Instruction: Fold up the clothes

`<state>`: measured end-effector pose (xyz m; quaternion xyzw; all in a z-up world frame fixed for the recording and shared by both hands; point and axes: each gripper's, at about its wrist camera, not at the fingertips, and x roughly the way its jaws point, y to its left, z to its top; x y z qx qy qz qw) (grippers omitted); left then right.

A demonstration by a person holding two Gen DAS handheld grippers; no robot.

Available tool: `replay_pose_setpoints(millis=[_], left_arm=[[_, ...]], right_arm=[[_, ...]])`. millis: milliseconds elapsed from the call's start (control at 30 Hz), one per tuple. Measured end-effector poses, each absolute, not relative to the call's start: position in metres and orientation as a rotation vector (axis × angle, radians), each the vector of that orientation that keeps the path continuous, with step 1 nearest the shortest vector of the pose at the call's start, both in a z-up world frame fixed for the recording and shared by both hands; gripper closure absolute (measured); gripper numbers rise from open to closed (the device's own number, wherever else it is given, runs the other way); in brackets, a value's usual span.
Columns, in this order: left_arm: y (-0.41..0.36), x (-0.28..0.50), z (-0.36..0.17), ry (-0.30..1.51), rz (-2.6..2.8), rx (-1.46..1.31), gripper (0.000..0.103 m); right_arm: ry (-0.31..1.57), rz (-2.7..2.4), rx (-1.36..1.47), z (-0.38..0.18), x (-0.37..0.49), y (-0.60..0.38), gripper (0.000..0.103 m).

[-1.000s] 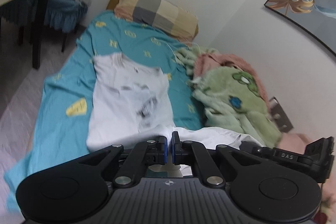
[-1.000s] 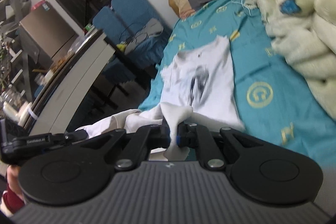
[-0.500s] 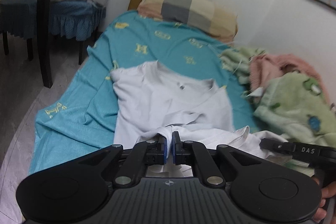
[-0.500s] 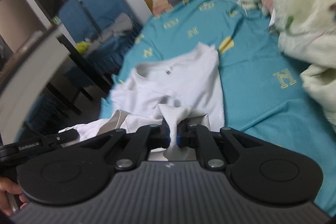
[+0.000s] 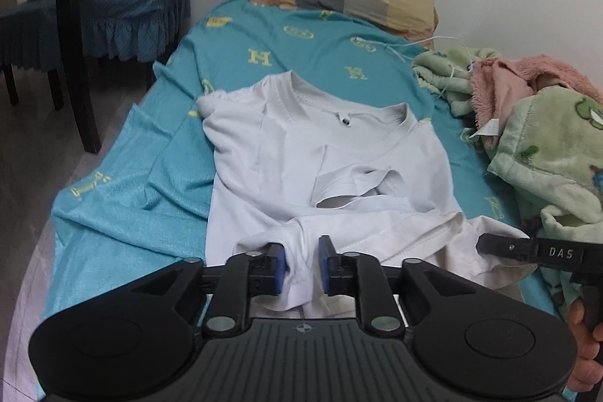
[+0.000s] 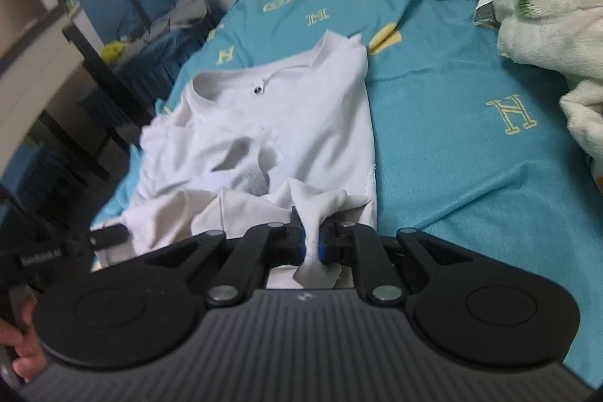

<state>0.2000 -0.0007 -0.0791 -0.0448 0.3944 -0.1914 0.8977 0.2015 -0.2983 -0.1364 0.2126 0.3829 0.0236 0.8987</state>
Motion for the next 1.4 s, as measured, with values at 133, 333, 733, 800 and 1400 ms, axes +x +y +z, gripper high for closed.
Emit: replay_pose_setpoints(millis=[133, 333, 733, 800, 1400], left_arm=[[-0.004, 0.166, -0.051, 0.738, -0.415, -0.07, 0.046], [-0.002, 0.109, -0.013, 0.619, -0.418, -0.011, 0.025], [0.007, 0.012, 0.007, 0.511, -0.41, 0.053, 0.0], [0.004, 0.007, 0.004, 0.512, -0.422, 0.067, 0.0], [0.006, 0.022, -0.004, 0.558, -0.42, 0.046, 0.0]], right_arm=[[0.728, 0.043, 0.436, -0.11, 0.174, -0.298, 0.081], [0.594, 0.045, 0.415, -0.068, 0.115, -0.293, 0.033], [0.493, 0.056, 0.288, -0.044, 0.04, -0.265, 0.029], [0.483, 0.053, 0.273, -0.045, 0.035, -0.262, 0.029], [0.481, 0.039, 0.235, -0.052, 0.032, -0.259, 0.029]])
